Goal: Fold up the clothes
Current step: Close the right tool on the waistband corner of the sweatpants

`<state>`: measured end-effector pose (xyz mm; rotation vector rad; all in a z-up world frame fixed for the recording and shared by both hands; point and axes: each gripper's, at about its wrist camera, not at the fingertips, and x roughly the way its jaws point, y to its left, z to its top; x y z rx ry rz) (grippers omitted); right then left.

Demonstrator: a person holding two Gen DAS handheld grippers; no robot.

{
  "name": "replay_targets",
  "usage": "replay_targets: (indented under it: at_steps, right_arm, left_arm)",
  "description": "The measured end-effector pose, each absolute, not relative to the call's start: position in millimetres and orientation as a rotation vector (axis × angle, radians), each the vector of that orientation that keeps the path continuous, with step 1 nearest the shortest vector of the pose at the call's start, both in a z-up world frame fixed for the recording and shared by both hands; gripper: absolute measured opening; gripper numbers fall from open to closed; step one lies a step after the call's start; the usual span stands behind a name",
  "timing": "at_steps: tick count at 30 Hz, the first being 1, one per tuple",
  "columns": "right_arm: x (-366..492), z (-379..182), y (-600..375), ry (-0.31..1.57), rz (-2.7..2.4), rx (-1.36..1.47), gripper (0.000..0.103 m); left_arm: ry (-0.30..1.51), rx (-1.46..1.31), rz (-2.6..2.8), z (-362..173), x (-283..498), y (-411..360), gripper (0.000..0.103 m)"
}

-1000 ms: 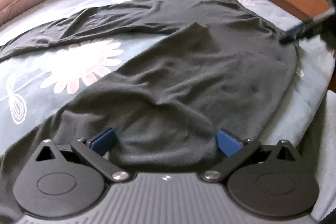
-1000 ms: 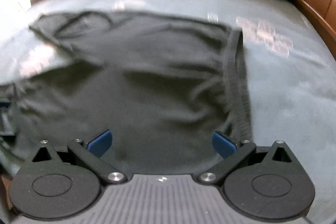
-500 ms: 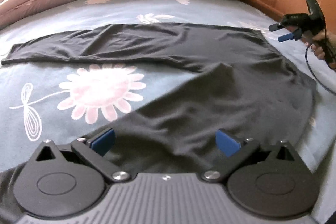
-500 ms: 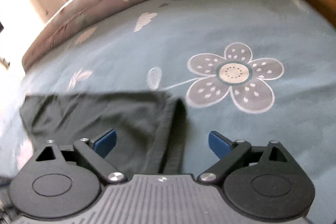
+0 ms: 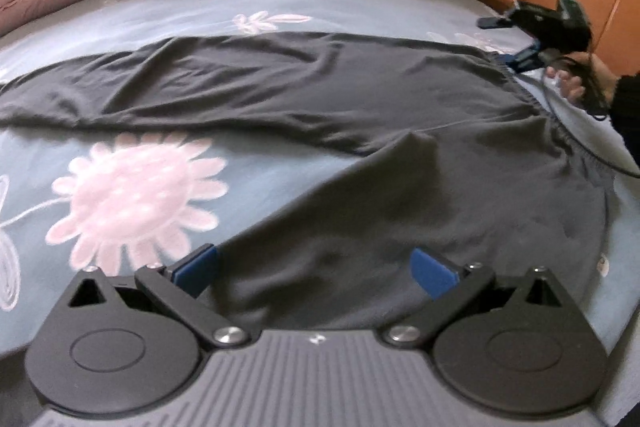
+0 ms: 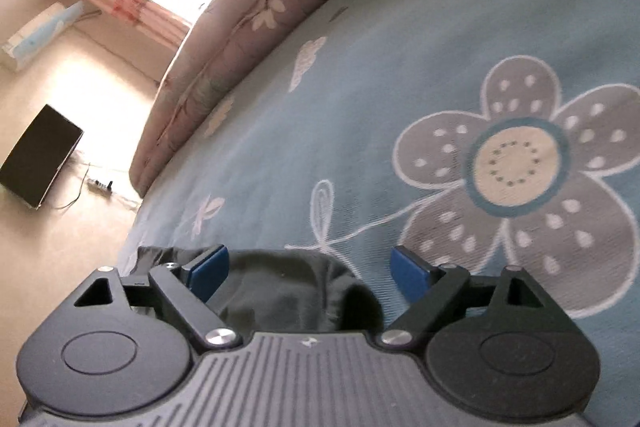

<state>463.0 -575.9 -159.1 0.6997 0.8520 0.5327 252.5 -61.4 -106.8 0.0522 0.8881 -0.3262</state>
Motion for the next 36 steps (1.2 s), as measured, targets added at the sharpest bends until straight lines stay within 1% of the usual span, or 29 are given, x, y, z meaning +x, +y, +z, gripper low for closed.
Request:
replay_targets:
  at_steps: [4,7,11,15,18,20,23,28,30,31,32,33,35,36]
  right_arm:
    - [452,-156,-569,0.907,0.63,0.653,0.092]
    - [454,-156,-569,0.906,0.66,0.642,0.092]
    - [477,-161,-559,0.88,0.661,0.697,0.093]
    - [480,-160,-545,0.884,0.677,0.677,0.094]
    - [465,-160,-546,0.921,0.729,0.643,0.089]
    - [457,-162,-554,0.929,0.738,0.653,0.079]
    - [461,-166,-560,0.934,0.717,0.69,0.071]
    - [480,-165,-548,0.932,0.722,0.655,0.069]
    - [482,-164,-546,0.937,0.715,0.635,0.063]
    - [481,-162,-544,0.939,0.702,0.612,0.055]
    - [480,-161,-542,0.94,0.69,0.589,0.044]
    - [479,-159,-540,0.942,0.678,0.566,0.038]
    - [476,-156,-536,0.945,0.653,0.52,0.013]
    - [475,-154,-534,0.946,0.641,0.497,0.011]
  left_arm:
    - [0.873,0.052,-0.341,-104,255,-65,0.101]
    - [0.859,0.055,-0.337,-104,257,-68,0.101]
    - [0.863,0.064,-0.321,-106,259,-70,0.101]
    - [0.869,0.068,-0.308,-107,261,-70,0.101]
    - [0.863,0.063,-0.314,-106,262,-69,0.101]
    - [0.863,0.067,-0.316,-107,263,-70,0.101]
    - [0.861,0.071,-0.316,-109,264,-73,0.101]
    - [0.86,0.078,-0.324,-109,262,-77,0.101]
    - [0.866,0.075,-0.319,-110,262,-76,0.101]
    - [0.867,0.075,-0.32,-110,262,-77,0.101]
    - [0.868,0.076,-0.32,-110,261,-77,0.101]
    - [0.869,0.077,-0.321,-111,261,-77,0.101]
    - [0.87,0.078,-0.323,-111,261,-78,0.101]
    - [0.871,0.079,-0.324,-111,261,-78,0.101]
